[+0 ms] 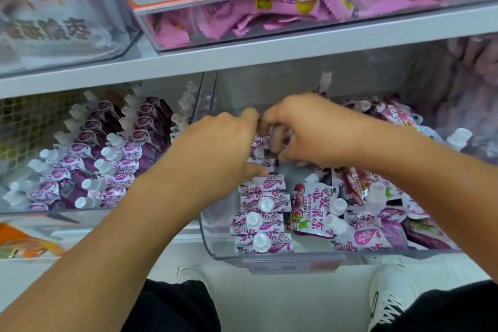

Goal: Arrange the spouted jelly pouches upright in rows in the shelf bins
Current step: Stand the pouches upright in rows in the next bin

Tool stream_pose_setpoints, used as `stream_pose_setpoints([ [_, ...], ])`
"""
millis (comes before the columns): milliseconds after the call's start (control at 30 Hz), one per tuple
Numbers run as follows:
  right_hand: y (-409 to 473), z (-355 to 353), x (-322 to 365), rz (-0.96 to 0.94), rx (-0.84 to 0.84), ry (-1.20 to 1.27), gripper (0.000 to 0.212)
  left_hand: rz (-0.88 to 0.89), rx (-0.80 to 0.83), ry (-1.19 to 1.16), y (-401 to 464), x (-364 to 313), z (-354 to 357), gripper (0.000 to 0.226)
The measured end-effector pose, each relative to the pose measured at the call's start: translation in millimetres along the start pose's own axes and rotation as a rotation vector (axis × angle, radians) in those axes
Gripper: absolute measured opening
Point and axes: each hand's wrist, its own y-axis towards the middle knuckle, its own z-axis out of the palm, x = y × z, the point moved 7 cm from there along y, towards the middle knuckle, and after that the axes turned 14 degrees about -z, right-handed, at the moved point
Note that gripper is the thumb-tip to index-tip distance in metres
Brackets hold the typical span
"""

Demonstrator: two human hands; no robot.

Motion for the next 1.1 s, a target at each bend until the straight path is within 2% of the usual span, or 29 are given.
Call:
stream_pose_setpoints([
  [100, -10.6, -24.9, -11.2, 0.077, -0.109, -0.343, 0.053, 0.038, -0.003, 0.076, 2.0, -6.2, 6.8, 0.045],
  [200, -6.4, -13.2, -13.6, 0.088, -0.048, -0.466, 0.064, 0.057, 0.040, 0.114, 4.2, -9.5, 10.1, 0.040],
  [300, -0.5, 6.2, -12.7, 0.084, 0.031, -0.467, 0.057, 0.052, 0.095, 0.173, 3.7, -4.7, 13.9, 0.043],
  [433, 3.8, 6.1, -15.3, 0.077, 0.020, -0.417, 0.021, 0.084, -0.018, 0.248, 5.0, -4.3, 15.2, 0.019],
  [600, -3.7, -17.7, -34.1, 0.023, -0.004, -0.305, 0.007, 0.103, -0.030, 0.178, 11.5, 1.3, 15.4, 0.013],
  [667, -6.7, -23.2, -43.1, 0.001, -0.058, -0.346, 0.010, 0.115, 0.019, 0.111, 12.2, 2.3, 16.2, 0.010],
  [767, -6.3, -25.2, -44.9, -0.048, -0.140, -0.360, 0.010, 0.123, 0.023, 0.103, 12.3, -0.2, 12.8, 0.019],
  [933, 8.6, 0.6, -21.7, -0.121, -0.067, -0.323, 0.023, 0.101, 0.052, 0.073, 12.8, -0.3, 10.1, 0.023],
  [1033, 19.8, 5.5, -16.5, -0.113, -0.099, -0.432, 0.013, 0.088, 0.018, 0.061, 12.5, 2.3, 12.1, 0.028],
  [1100, 19.6, -4.3, -21.3, -0.073, -0.099, -0.390, 0.016, 0.073, 0.016, 0.032, 13.1, 4.9, 13.3, 0.034],
])
